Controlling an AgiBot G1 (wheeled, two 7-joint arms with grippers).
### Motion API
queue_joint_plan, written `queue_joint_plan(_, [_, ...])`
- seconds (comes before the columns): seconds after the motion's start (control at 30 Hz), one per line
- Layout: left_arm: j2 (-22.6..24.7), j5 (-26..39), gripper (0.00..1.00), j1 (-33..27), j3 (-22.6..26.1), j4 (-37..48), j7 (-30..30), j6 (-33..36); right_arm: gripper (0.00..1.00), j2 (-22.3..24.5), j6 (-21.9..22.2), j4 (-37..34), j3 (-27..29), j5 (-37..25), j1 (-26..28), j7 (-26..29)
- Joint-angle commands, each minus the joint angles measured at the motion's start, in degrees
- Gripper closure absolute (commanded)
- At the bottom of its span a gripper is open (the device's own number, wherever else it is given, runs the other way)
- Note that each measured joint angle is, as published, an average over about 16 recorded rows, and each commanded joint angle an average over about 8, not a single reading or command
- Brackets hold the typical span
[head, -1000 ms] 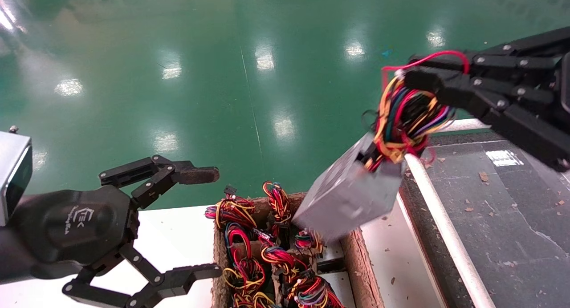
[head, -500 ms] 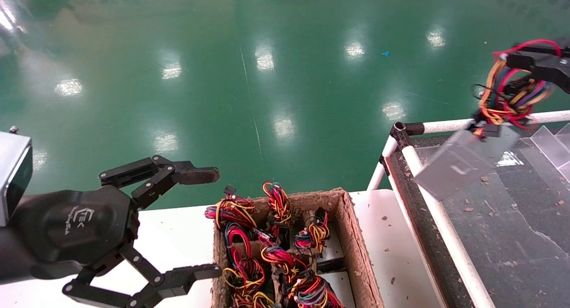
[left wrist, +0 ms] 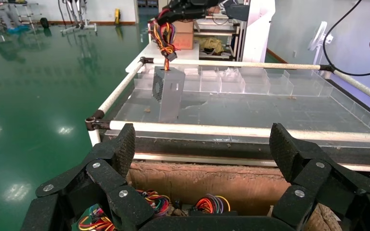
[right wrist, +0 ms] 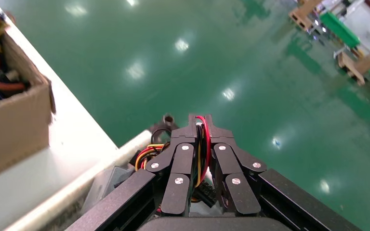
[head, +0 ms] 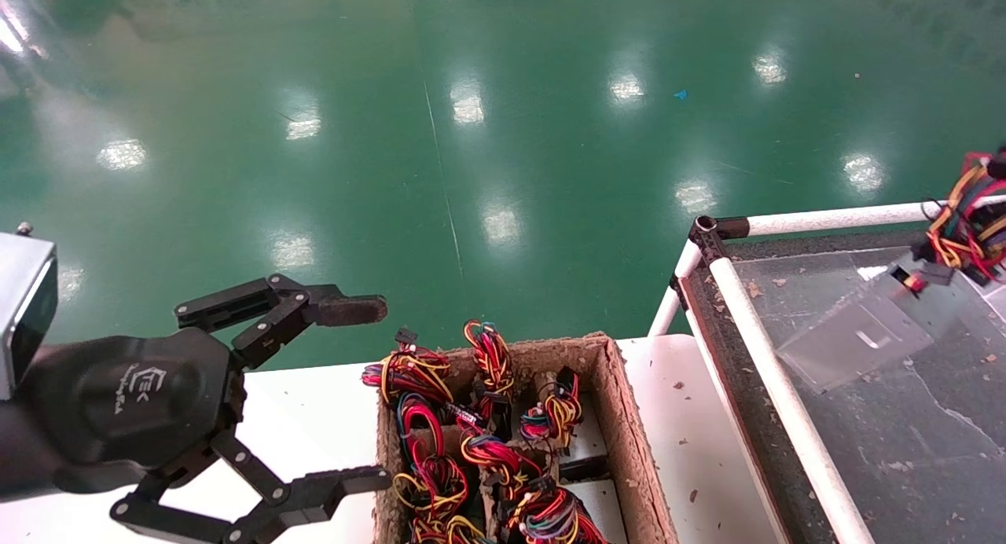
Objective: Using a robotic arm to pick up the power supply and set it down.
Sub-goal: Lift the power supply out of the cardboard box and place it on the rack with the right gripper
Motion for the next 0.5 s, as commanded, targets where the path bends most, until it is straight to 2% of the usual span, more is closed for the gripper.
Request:
queue_joint_plan(0.03, [0.0,0.0,0.00,0.0,0.0,0.0,0.0,0.0,1.00,0.6,0.9,-0.2,0.0,0.0,-1.1,-0.5])
queue_joint_plan(0.3, [0.0,0.0,0.00,0.0,0.0,0.0,0.0,0.0,1.00,1.2,3.7,-0.3,-0.8,0.0,-5.2,-2.2])
queue_joint_plan(0.5, [0.0,0.0,0.00,0.0,0.0,0.0,0.0,0.0,1.00,0.1,5.0,1.1,-1.8,-3.0,-5.1,-2.5])
